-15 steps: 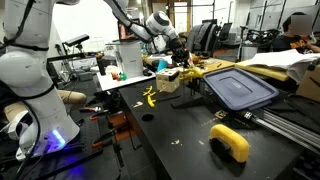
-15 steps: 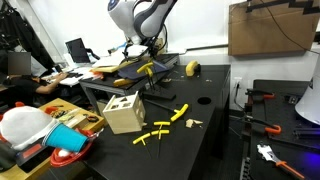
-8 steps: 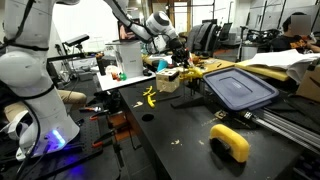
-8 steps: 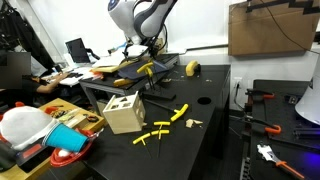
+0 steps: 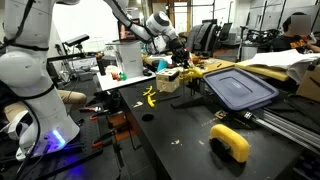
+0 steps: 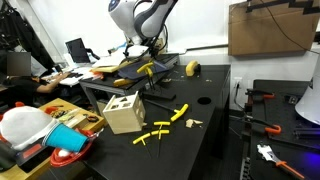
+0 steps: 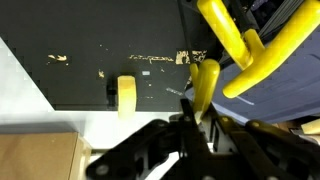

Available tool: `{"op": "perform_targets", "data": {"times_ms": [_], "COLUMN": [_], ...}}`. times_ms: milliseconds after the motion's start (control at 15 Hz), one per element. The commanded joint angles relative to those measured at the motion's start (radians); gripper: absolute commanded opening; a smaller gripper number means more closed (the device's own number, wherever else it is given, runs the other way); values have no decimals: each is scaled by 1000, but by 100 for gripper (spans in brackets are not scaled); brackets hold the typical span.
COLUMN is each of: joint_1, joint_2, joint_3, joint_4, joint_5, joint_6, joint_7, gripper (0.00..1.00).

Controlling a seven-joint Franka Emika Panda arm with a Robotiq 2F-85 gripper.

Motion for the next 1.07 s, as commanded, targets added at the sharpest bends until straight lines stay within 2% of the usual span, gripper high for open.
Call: {"op": "perform_targets", "data": {"times_ms": [0, 1000], "joint_1": [-3, -5], "joint_2": [-20, -18], "joint_3": [0, -1], "joint_4": [-19, -17], "joint_5": [3, 0], "joint_6": [-1, 15], "joint_7": [-8, -3], "gripper": [4, 4]}}
